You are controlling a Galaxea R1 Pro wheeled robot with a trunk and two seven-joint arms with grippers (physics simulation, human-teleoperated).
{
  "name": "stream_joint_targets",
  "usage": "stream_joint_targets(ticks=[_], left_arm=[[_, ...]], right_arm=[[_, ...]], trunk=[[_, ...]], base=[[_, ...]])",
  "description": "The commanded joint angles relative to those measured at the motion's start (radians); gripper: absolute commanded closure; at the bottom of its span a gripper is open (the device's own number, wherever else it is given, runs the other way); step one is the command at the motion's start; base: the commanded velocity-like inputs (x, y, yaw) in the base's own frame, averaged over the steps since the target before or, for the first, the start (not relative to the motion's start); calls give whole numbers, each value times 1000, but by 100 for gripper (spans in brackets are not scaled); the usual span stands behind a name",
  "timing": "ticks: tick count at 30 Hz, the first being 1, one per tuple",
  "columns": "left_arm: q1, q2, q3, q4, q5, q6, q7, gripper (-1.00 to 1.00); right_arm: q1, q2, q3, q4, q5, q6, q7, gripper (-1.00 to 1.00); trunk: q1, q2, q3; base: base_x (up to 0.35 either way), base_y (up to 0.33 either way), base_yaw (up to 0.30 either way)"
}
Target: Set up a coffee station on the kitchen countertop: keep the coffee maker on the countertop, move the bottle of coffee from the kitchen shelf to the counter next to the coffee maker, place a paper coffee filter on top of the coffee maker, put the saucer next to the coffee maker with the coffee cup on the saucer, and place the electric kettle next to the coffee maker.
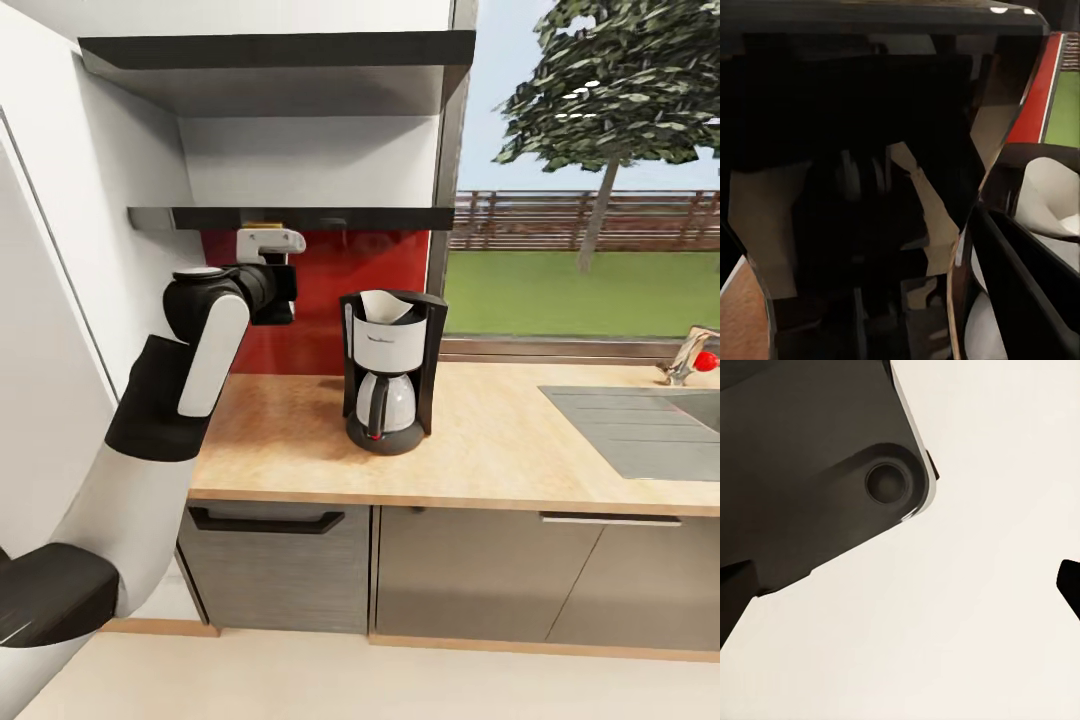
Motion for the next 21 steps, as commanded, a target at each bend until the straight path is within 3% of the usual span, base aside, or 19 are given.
stream_joint_targets(ticks=[1,14,18,20,21], left_arm=[[1,0,-1,-1,9,2,9,100],[8,0,-1,0,8,1,9,100],[15,0,-1,-1,8,1,9,100],[16,0,-1,-1,8,1,9,100],[17,0,-1,-1,8,1,9,100]], right_arm=[[-1,0,3,3,-3,-5,-1,-100],[-2,-1,3,1,-3,-5,-1,-100],[-4,-3,1,-55,-8,-5,-1,-100],[-7,-5,-2,-84,-42,-4,0,-100],[-10,-7,-11,-97,-98,-4,0,-100]], trunk=[[0,-1,-1],[42,-78,-36],[58,-106,-48],[65,-120,-55],[69,-127,-58]], base=[[0,0,0],[0,0,0],[0,0,0],[0,0,0],[0,0,0]])
